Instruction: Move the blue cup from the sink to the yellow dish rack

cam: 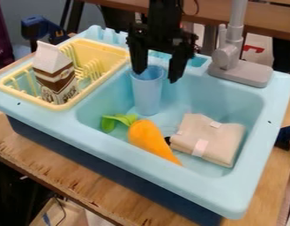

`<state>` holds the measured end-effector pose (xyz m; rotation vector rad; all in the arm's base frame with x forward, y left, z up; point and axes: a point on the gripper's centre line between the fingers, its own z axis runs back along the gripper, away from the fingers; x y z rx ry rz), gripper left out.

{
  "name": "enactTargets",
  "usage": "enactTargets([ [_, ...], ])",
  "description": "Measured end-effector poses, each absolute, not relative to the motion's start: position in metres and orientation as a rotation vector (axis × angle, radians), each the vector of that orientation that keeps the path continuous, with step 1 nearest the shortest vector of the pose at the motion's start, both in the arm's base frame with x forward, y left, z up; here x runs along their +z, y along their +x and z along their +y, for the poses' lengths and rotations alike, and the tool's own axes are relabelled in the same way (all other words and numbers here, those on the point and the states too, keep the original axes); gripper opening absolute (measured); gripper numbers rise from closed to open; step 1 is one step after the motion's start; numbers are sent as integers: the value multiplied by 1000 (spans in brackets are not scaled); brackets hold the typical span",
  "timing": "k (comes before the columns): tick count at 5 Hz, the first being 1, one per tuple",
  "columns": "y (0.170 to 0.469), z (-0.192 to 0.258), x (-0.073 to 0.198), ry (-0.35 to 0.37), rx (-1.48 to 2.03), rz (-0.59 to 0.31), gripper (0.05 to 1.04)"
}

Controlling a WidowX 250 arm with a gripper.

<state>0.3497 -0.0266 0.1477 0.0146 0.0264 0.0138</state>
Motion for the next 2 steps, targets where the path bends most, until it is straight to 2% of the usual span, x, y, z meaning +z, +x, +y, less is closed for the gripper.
enactTargets([
  [2, 349, -35, 132, 6, -4, 26, 975],
])
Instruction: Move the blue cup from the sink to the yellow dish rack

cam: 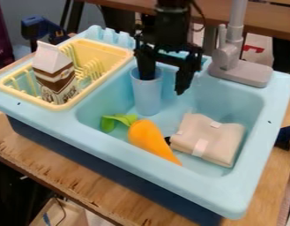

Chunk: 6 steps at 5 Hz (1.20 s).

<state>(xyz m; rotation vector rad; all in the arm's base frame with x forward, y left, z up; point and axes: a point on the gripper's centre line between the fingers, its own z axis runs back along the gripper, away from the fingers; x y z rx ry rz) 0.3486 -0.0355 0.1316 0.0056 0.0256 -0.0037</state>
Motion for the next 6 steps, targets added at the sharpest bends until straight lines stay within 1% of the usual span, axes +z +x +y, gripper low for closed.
enactTargets([
  [1, 342, -31, 113, 32, 12, 86, 864],
  [2, 340, -24, 109, 66, 36, 114, 562],
  [3, 339, -17, 112, 68, 44, 126, 289],
  [4, 343, -19, 146, 45, 37, 71, 135],
  [5, 337, -3, 205, 11, 105, -42, 102],
  [6, 325, 10, 252, 56, 210, -61, 102],
])
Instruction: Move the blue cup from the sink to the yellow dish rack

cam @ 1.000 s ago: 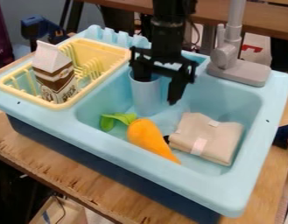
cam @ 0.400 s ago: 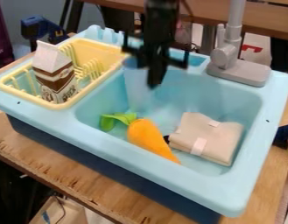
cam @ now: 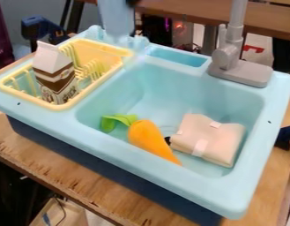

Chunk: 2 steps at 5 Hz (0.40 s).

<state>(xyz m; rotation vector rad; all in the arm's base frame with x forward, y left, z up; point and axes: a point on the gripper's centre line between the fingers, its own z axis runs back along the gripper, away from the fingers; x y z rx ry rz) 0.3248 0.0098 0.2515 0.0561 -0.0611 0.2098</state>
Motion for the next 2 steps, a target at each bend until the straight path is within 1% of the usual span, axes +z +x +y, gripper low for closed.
enactTargets([
  [1, 311, 42, 265, 124, 311, -21, 102],
  [2, 315, 78, 258, 130, 389, -22, 103],
])
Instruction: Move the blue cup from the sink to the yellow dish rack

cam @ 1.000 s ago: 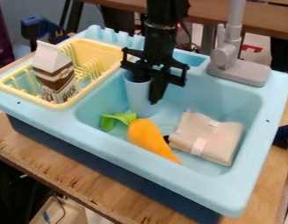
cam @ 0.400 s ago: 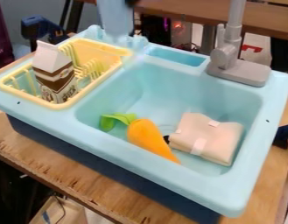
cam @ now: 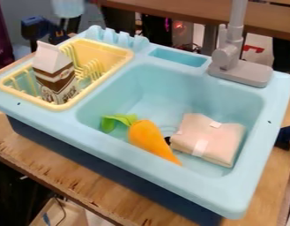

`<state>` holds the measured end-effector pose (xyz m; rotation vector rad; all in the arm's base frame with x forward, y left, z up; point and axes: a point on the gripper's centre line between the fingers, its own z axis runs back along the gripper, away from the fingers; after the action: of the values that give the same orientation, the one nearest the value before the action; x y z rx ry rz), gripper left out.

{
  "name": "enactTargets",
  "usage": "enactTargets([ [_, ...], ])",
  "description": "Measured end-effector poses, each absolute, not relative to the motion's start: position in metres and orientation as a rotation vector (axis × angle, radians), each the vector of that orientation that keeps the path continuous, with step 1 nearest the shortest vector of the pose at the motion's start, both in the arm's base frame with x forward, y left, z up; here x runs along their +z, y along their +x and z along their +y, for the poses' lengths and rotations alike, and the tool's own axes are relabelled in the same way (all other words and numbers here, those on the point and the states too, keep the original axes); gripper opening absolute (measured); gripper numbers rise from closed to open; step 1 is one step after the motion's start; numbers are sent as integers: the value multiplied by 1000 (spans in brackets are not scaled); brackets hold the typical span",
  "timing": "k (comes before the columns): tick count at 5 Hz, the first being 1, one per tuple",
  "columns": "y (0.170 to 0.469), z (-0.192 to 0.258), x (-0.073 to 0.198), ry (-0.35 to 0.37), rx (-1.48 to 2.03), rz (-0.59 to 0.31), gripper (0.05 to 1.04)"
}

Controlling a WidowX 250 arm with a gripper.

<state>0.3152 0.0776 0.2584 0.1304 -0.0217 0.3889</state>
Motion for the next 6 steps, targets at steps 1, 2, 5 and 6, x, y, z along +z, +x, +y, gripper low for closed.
enactTargets([
  [1, 323, 102, 249, 151, 418, -9, 102],
  [2, 330, 113, 241, 146, 429, -26, 102],
  [5, 348, 113, 196, 58, 405, 28, 103],
  [6, 352, 112, 177, 39, 389, 77, 103],
])
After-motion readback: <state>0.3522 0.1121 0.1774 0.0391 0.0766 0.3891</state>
